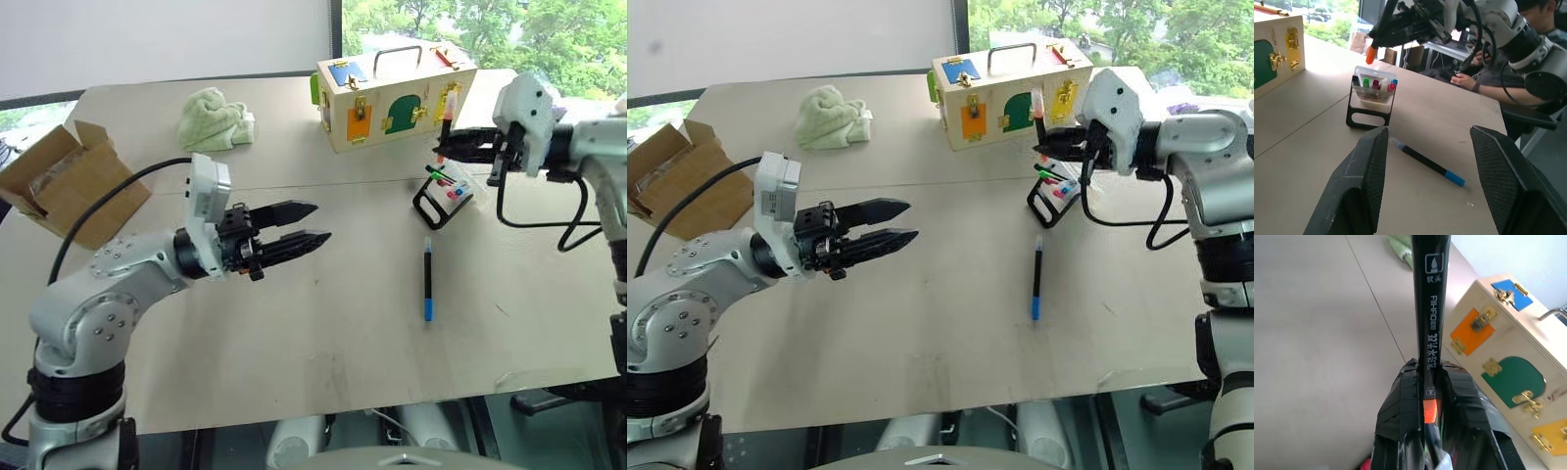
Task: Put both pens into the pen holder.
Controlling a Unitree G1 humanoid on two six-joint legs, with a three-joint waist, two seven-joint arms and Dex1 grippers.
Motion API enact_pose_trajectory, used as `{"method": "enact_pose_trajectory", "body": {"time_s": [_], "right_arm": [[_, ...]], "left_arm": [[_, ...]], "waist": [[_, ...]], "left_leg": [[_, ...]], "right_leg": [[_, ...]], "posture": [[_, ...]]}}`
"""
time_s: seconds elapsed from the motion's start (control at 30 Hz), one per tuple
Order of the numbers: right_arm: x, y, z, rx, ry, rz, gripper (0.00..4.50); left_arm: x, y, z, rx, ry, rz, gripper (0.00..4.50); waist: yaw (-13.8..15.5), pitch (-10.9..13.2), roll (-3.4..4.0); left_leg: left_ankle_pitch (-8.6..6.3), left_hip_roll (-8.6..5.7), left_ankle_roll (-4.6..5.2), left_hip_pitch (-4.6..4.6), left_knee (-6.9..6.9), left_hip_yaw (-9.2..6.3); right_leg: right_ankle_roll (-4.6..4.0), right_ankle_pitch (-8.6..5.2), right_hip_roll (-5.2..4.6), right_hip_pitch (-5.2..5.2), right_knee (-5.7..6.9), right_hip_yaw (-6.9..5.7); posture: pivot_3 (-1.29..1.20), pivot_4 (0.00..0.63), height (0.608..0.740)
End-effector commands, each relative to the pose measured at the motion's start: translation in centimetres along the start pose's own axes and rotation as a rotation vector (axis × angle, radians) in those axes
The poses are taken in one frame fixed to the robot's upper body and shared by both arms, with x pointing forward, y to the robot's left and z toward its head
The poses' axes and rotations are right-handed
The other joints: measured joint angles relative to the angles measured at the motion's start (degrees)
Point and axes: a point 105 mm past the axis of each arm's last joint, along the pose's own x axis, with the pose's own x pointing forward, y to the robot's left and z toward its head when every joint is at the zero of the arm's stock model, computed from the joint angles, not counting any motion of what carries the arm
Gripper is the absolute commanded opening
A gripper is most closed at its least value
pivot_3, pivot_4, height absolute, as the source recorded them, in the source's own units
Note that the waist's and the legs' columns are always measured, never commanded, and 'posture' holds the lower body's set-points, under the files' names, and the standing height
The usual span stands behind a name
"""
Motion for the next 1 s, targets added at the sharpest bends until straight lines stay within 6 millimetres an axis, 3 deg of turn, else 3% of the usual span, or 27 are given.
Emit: {"method": "enact_pose_trajectory", "body": {"time_s": [0.03, 0.3, 0.9, 1.0], "right_arm": [[0.2, -0.6, -0.5, -0.080, 0.037, 0.026, 0.00], [0.5, -0.9, -2.2, -0.090, 0.106, 0.075, 0.00], [-0.7, -2.3, -3.1, -0.162, 0.163, 0.029, 0.00], [-0.7, -2.1, -3.0, -0.161, 0.156, 0.042, 1.31]], "left_arm": [[0.2, -0.8, 0.9, 0.071, 0.010, -0.040, 2.75], [0.6, -0.5, 1.2, 0.129, 0.009, -0.026, 2.75], [1.1, 1.4, 2.1, 0.238, -0.020, 0.089, 2.75], [1.3, 1.4, 2.0, 0.238, -0.022, 0.081, 2.79]], "waist": [[-0.09, 0.01, 0.00], [-0.28, 0.06, 0.02], [-0.50, 0.07, 0.03], [-0.49, 0.07, 0.03]], "left_leg": [[0.00, 0.00, 0.00, -0.01, 0.00, 0.02], [0.00, 0.00, 0.01, -0.04, 0.02, 0.07], [0.00, 0.00, 0.00, -0.04, 0.10, 0.08], [0.00, 0.00, 0.00, -0.04, 0.10, 0.08]], "right_leg": [[0.00, 0.00, 0.00, 0.00, 0.00, 0.01], [0.01, 0.00, 0.00, -0.01, -0.02, 0.04], [0.02, 0.01, 0.00, -0.01, 0.04, 0.04], [0.02, 0.01, 0.00, -0.01, 0.04, 0.04]], "posture": [[0.00, 0.150, 0.740], [0.00, 0.150, 0.740], [0.00, 0.150, 0.740], [0.00, 0.150, 0.740]]}}
